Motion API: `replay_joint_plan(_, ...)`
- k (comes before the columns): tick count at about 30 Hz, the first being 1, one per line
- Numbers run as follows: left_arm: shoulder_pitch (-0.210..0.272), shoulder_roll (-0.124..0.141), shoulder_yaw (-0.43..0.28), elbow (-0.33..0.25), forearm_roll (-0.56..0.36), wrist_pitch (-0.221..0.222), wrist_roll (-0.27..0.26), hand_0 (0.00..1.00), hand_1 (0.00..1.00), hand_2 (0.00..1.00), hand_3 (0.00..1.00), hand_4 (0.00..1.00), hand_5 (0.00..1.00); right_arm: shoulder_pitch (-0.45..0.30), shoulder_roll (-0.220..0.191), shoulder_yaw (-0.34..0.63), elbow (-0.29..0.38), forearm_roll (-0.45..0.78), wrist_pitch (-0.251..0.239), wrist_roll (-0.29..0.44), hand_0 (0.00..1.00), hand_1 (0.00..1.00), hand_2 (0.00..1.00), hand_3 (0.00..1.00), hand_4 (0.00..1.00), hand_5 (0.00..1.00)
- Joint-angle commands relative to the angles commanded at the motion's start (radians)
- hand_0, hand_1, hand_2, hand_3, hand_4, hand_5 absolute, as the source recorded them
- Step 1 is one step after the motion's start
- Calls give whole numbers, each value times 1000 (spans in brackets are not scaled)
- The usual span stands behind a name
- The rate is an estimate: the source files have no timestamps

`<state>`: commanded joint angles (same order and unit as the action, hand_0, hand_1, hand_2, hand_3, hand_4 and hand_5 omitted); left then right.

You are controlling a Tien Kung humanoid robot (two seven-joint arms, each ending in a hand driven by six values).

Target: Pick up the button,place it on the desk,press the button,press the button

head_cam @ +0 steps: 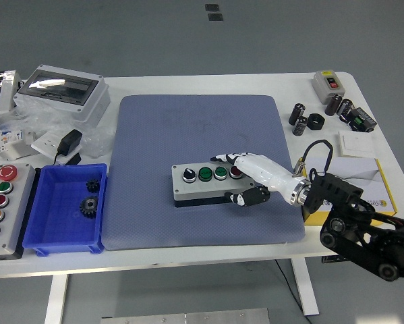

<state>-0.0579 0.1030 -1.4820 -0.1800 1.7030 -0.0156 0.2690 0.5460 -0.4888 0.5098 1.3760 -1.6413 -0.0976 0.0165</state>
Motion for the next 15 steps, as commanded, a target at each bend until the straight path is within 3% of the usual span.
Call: replay_joint_plan(15,1,1,-1,0,0,1,1,606,601,533,597,631,194,-12,-35,23,39,100,42,5,940,906,940,978,680,50)
